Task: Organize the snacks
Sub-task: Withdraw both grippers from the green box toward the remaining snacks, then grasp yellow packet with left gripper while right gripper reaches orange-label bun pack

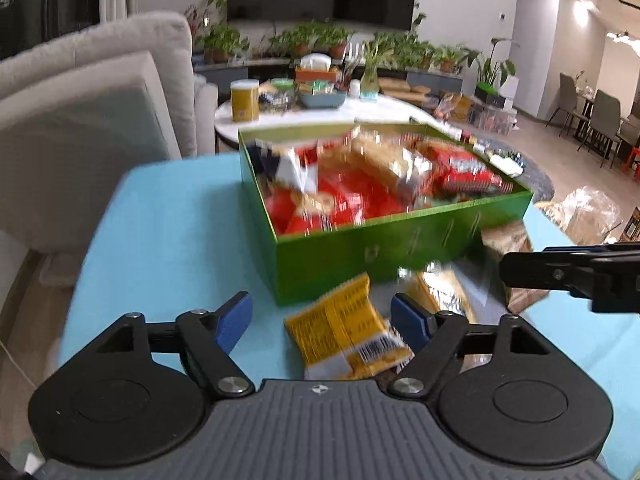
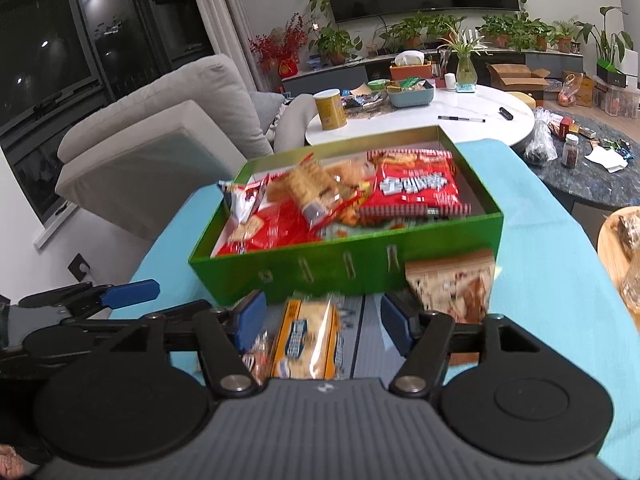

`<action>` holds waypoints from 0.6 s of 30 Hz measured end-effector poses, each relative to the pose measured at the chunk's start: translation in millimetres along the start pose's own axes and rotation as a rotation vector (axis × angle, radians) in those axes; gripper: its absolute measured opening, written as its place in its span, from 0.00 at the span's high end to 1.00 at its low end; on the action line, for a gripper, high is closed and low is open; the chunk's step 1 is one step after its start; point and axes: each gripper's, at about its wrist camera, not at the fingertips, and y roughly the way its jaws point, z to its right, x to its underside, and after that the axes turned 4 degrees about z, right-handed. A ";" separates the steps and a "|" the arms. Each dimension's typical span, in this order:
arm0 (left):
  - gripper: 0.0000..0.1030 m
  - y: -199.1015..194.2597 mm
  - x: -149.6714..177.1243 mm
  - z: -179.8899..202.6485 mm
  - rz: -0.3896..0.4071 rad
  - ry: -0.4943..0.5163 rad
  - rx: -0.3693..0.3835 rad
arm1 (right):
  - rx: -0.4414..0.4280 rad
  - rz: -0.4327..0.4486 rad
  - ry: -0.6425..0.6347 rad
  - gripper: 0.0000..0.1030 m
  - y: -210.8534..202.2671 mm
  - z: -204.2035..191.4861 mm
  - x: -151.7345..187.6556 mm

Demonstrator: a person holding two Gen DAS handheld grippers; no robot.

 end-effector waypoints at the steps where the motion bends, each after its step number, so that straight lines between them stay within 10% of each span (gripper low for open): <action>1: 0.27 4.2 1.4 1.3 -0.018 -0.006 -0.003 | -0.001 -0.004 0.001 0.26 -1.0 0.6 2.2; 11: 0.30 29.3 6.4 -7.1 -0.097 -0.129 0.030 | -0.008 -0.023 0.011 0.26 6.2 4.9 9.2; 18: 0.53 24.4 9.5 -14.9 -0.081 -0.144 0.060 | -0.019 -0.059 0.023 0.26 18.3 4.6 16.6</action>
